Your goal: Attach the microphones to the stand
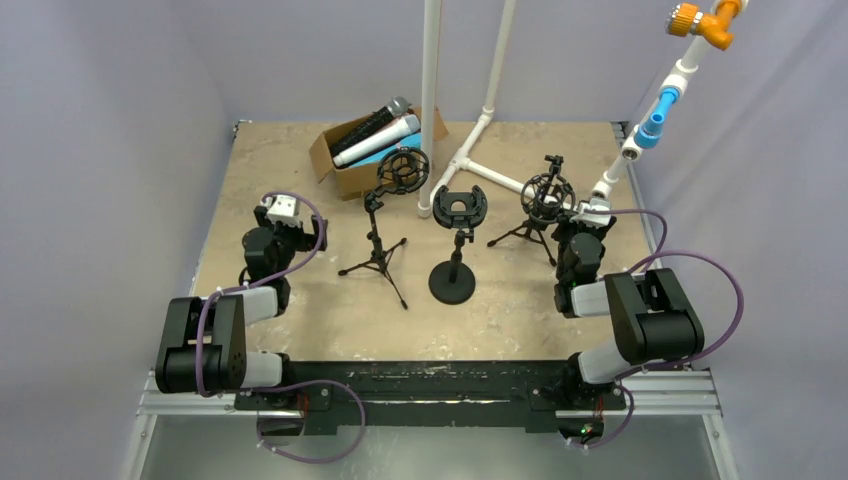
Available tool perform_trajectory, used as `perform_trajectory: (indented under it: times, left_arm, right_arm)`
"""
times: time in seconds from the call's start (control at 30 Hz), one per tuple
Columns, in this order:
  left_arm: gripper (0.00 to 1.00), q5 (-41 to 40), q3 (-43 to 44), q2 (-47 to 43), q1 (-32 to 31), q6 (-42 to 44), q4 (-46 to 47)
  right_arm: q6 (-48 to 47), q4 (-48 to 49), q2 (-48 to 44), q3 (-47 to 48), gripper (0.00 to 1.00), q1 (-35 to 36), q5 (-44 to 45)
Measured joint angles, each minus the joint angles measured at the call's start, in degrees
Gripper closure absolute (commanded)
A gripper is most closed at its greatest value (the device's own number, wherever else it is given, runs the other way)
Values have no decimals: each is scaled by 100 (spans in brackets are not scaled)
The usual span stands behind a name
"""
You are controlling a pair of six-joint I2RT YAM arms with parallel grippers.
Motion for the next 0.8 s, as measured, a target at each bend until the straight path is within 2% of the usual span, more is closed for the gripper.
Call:
perform_trajectory:
  times: [0.33,0.5,0.6,0.67,0.73,0.8]
  left_arm:
    - [0,0,0,0,0,0,2]
    - [0,13,0,-4,0,0,-15]
    - [0,79,236,-216,4,0,-811]
    - [0,227,730,-433,11,24,-1727]
    - [0,442,1235,-627,17,68,-2387]
    - [0,844,1690,-894,57,138,-2949]
  right_arm:
    - [72,37,-28,-55,1,0,275]
    - [98,699,-133,-721,1,0,302]
    - [94,975,-162,-957,1,0,321]
    - [136,852,-398,-984,1,7,466]
    - [321,63,-1095,-831,1,4,721]
    - [568,-1150,-1816,-308,1,-4,931]
